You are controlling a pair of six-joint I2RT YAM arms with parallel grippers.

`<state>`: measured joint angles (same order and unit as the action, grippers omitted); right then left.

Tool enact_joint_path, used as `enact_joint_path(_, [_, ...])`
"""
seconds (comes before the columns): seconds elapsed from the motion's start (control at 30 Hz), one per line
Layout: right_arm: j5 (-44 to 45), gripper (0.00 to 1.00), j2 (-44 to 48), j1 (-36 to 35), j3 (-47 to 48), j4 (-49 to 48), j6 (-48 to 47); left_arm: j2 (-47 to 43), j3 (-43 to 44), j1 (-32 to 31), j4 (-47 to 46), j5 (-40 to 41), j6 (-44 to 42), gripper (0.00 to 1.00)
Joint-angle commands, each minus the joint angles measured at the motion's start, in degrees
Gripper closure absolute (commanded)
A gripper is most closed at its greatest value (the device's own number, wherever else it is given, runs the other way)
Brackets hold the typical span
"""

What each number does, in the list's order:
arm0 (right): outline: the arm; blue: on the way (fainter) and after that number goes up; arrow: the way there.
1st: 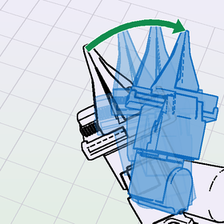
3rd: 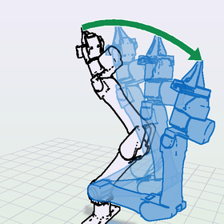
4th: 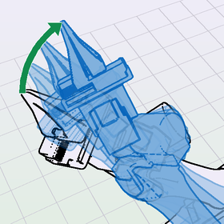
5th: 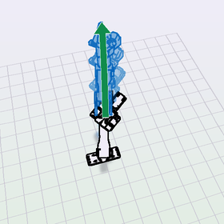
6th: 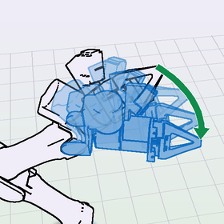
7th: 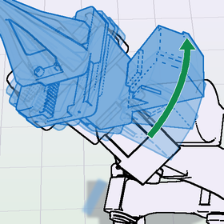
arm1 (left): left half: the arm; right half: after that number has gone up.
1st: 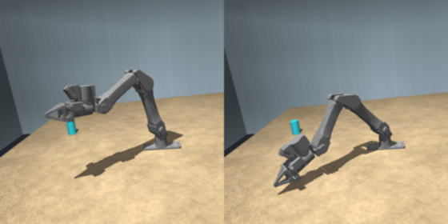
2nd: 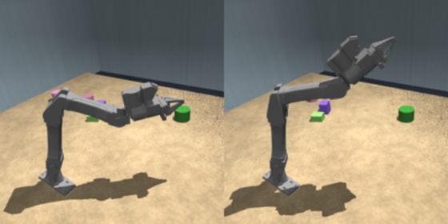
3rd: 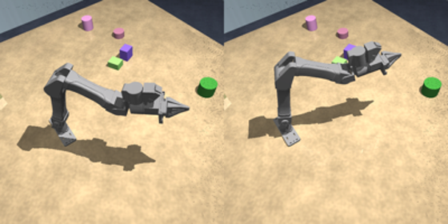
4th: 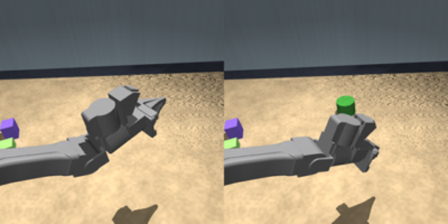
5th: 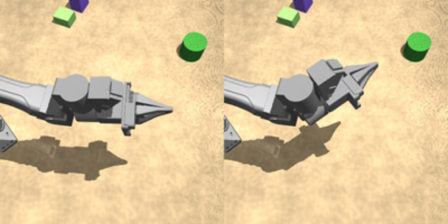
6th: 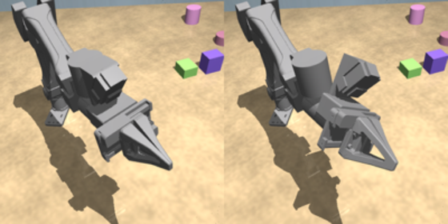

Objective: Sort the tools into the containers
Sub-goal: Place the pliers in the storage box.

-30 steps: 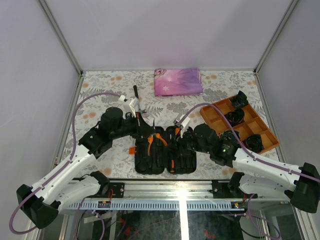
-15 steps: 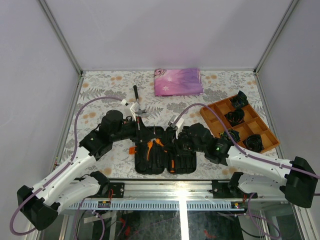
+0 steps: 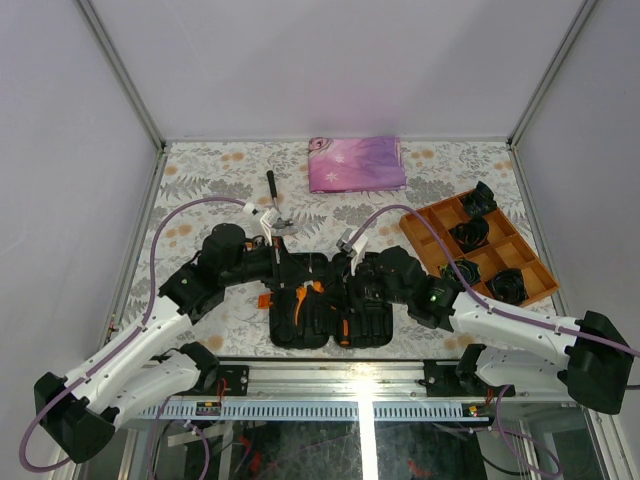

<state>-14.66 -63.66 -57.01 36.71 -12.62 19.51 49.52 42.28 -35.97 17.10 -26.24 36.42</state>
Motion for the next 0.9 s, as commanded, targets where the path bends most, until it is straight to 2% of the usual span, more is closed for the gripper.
enact_joint_path(0.0, [-0.74,0.63,0.77,-0.34,0.84,-3.53,1.16,-0.14,0.13,-0.10,-6.42,-2.85,0.71,1.00])
enact_joint_path(0.2, [-1.02,0.79,0.14,-0.29,1.52,-2.16,0.94,-0.60,-0.66,-0.05,-7.43,-3.53,1.62,1.00])
enact_joint_path(0.4, [2.46,0.96,1.72,-0.30,1.04,-0.75,1.65,-0.20,-1.03,-0.11,-7.33,-3.26,2.07,0.98])
enact_joint_path(0.53, [4.30,1.00,2.21,-0.29,1.53,1.64,1.91,0.36,-1.15,-0.08,-7.49,-2.55,2.39,0.74])
enact_joint_path(0.67, [5.85,1.00,2.22,-0.30,2.20,3.66,2.02,0.34,-1.50,-0.07,-7.61,-1.74,2.66,0.57])
enact_joint_path(0.77, [7.10,1.00,2.31,-0.33,2.54,4.96,2.23,0.31,-1.76,-0.07,-7.57,-1.45,2.86,0.50])
enact_joint_path(0.87, [10.41,1.00,3.01,-0.35,2.92,6.87,3.66,-0.01,-1.83,-0.09,-6.62,-0.06,2.59,0.49])
